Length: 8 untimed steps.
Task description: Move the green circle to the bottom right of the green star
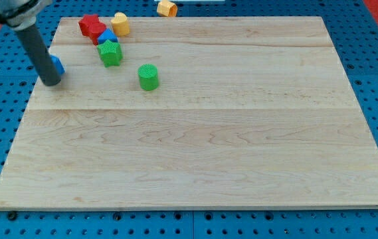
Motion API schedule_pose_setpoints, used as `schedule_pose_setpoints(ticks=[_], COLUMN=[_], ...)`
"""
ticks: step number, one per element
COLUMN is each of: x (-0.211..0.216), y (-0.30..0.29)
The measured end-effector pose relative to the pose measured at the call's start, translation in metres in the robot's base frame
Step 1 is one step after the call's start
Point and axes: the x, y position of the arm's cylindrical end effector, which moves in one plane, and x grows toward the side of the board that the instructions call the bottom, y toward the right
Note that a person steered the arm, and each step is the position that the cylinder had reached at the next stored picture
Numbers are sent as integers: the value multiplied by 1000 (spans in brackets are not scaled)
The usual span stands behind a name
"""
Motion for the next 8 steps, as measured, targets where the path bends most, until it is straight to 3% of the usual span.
schedule_pose_setpoints(ticks=[1,2,3,5,6,8], x=[-19,-7,35,48,48,36], y=[43,96,145,294,341,345])
